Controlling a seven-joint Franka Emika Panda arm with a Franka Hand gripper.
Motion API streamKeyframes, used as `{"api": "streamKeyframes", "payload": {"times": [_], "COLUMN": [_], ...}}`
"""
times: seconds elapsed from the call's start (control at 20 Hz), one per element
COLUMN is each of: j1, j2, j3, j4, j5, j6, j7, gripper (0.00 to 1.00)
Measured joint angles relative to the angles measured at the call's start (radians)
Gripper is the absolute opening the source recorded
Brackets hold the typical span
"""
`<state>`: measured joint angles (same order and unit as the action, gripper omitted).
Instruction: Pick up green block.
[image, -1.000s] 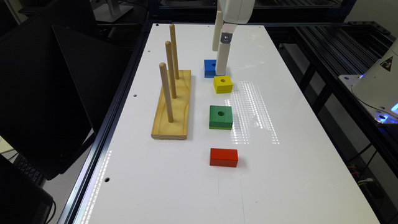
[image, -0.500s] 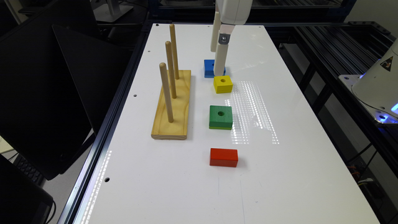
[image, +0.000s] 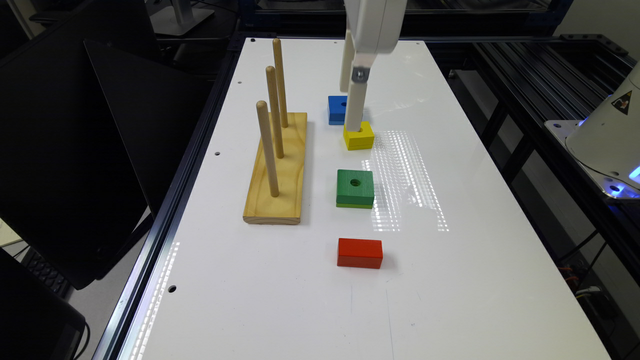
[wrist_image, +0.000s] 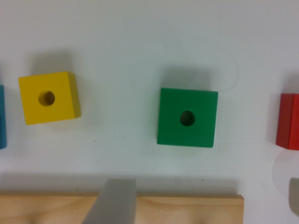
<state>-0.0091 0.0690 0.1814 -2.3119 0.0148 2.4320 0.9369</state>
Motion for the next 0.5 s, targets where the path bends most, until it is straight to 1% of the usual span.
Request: {"api": "streamKeyframes", "payload": {"times": [0.15,0.4,0.5], "j1": [0.000,0.000,0.000], "j2": [0.022,0.025,0.031], "j3": [0.000,0.001,0.003], "j4": [0.001,0.003,0.003], "j5": [-0.0001,-0.0001,-0.0001], "j6": [0.019,0.020,0.020], "j7": [0.000,0.000,0.002], "gripper": [1.00,1.00,1.00]}}
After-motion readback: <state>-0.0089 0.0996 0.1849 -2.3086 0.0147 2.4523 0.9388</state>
